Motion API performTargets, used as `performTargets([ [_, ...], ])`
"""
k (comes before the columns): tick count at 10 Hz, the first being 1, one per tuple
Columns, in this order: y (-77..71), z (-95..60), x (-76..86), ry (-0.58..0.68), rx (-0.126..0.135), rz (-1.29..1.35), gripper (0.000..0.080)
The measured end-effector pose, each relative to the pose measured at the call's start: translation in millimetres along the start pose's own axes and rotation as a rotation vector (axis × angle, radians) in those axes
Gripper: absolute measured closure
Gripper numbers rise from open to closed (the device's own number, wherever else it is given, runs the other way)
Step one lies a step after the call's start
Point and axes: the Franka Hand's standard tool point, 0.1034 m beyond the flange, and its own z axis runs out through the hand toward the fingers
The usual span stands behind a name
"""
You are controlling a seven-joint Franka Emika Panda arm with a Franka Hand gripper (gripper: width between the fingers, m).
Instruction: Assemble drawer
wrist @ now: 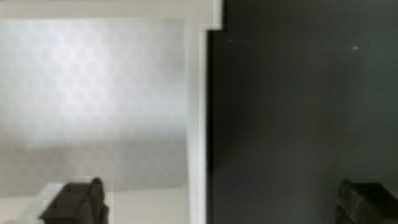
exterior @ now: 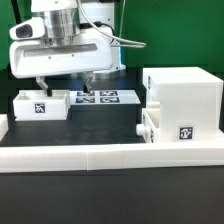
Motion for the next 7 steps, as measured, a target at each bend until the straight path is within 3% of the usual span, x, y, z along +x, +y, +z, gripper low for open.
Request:
performTargets([
  [2,-0.1,1.0,-1.0,-0.002,0.0,0.0,0.0151],
  [5,-10.8,23.7,-21.6,0.01,-0.026,0.085,0.0151],
  [7,-10.5,30.7,-23.8,0.016,-0.042,0.059,0.0151],
])
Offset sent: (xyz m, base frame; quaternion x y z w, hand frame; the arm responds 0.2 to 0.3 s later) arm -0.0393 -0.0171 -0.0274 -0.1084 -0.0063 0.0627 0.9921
